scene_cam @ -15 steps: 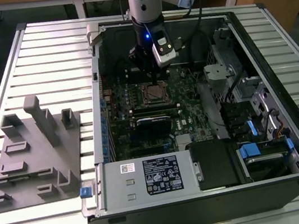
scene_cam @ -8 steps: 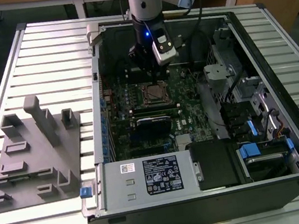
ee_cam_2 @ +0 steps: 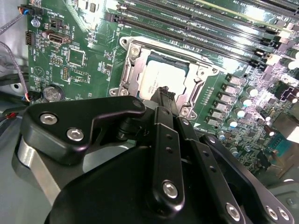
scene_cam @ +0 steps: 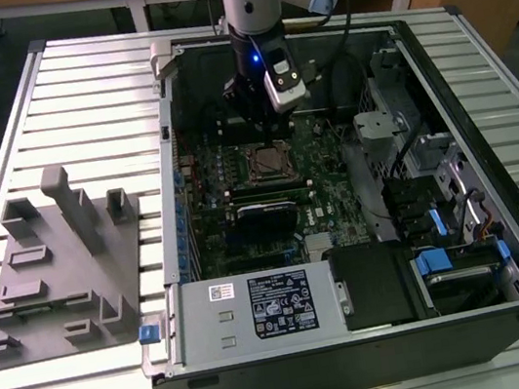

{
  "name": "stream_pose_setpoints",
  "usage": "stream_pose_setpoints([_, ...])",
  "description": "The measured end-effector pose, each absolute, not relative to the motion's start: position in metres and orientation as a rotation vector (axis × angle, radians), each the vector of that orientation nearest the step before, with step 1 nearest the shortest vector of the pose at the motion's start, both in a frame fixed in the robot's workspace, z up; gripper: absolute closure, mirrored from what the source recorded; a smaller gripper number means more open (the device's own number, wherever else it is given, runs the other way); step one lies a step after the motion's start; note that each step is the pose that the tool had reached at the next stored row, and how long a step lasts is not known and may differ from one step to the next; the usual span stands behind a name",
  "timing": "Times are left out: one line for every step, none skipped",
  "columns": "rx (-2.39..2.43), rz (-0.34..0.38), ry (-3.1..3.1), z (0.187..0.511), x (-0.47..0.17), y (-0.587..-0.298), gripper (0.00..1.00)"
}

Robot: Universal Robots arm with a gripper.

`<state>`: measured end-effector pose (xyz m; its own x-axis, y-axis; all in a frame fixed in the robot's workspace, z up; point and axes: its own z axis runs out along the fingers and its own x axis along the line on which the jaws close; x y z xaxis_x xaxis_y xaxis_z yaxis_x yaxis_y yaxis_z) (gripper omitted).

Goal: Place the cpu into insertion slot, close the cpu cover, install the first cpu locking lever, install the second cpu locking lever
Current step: 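Install the second cpu locking lever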

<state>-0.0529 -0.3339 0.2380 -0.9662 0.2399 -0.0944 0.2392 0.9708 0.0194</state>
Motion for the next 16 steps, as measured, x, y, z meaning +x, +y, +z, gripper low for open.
stream_pose_setpoints([0.368,0.012,3.023,0.2386,-0.0529,-0.3339,0.89])
stream_pose_setpoints([0.368,0.012,3.023,0.239,-0.0529,-0.3339,0.89])
stream_pose_setpoints([0.368,0.013,3.023,0.2396,-0.0528,-0.3339,0.89])
stream_pose_setpoints([0.368,0.012,3.023,0.2403,-0.0528,-0.3339,0.89])
stream_pose_setpoints([0.368,0.012,3.023,0.241,-0.0528,-0.3339,0.89])
stream_pose_setpoints([0.368,0.012,3.023,0.2417,-0.0529,-0.3339,0.89])
stream_pose_setpoints([0.368,0.012,3.023,0.2424,-0.0528,-0.3339,0.89])
stream_pose_setpoints([0.368,0.013,3.023,0.2432,-0.0528,-0.3339,0.89])
stream_pose_setpoints([0.368,0.013,3.023,0.244,-0.0529,-0.3339,0.89])
stream_pose_setpoints([0.368,0.013,3.023,0.2444,-0.0528,-0.3339,0.89])
stream_pose_setpoints([0.368,0.013,3.023,0.2444,-0.0528,-0.3339,0.89])
stream_pose_setpoints([0.368,0.013,3.023,0.2444,-0.0528,-0.3338,0.89])
stream_pose_setpoints([0.368,0.013,3.023,0.245,-0.0528,-0.3339,0.89])
stream_pose_setpoints([0.368,0.013,3.023,0.2453,-0.0528,-0.3339,0.89])
stream_pose_setpoints([0.368,0.013,3.023,0.2454,-0.0528,-0.3339,0.89])
stream_pose_setpoints([0.368,0.013,3.023,0.2454,-0.0528,-0.3339,0.89])
